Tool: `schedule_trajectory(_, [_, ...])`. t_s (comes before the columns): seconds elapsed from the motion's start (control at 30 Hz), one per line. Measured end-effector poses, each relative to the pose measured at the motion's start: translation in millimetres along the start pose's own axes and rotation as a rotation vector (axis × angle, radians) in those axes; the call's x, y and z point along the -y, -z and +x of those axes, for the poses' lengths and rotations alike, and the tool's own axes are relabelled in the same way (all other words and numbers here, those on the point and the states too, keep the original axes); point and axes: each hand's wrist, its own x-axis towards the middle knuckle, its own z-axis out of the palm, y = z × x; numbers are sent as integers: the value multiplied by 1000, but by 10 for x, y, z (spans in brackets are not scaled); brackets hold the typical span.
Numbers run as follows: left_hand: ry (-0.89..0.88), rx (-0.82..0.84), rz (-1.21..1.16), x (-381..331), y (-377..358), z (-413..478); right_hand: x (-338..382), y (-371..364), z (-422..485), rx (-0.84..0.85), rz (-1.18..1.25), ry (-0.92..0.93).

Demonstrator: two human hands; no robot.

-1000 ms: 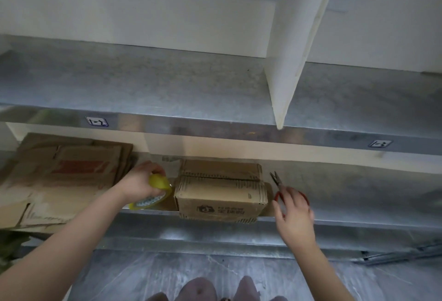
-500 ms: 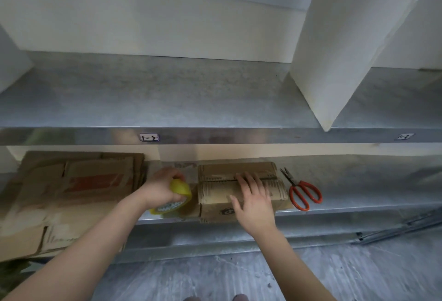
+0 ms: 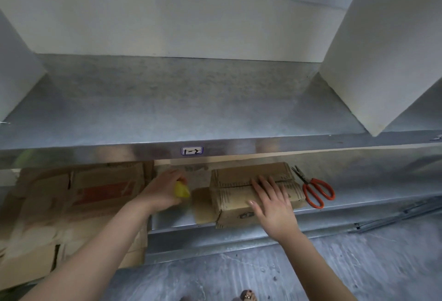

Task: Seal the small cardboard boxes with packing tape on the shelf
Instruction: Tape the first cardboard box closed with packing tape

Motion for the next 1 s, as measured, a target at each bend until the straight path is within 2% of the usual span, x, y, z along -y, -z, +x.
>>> schedule_trajectory(0.2, [-48, -42, -93, -77, 87, -65, 102, 98, -26, -12, 12, -15])
schedule_trajectory(0.37, [-95, -93, -108, -169, 134, -191, 493, 248, -80, -256, 135, 110])
schedule_trajectory(0.43, [-127, -118, -81, -179, 141, -275, 767, 290, -100, -282, 177, 159])
schedule_trajectory(0.5, [-171, -160, -60, -174, 144, -371, 1047, 300, -100, -256, 242, 173])
schedule_trajectory(0.63, [-265, -239, -27, -201, 126, -574, 1416, 191, -85, -102, 455, 149])
schedule_trajectory(0.77, [-285, -269, -12, -219, 57, -781, 1542, 78, -150, -89, 689, 76])
schedule_trajectory(1.0, [-254, -203, -6, -133, -53, -954, 1631, -70, -270, -144, 689, 94])
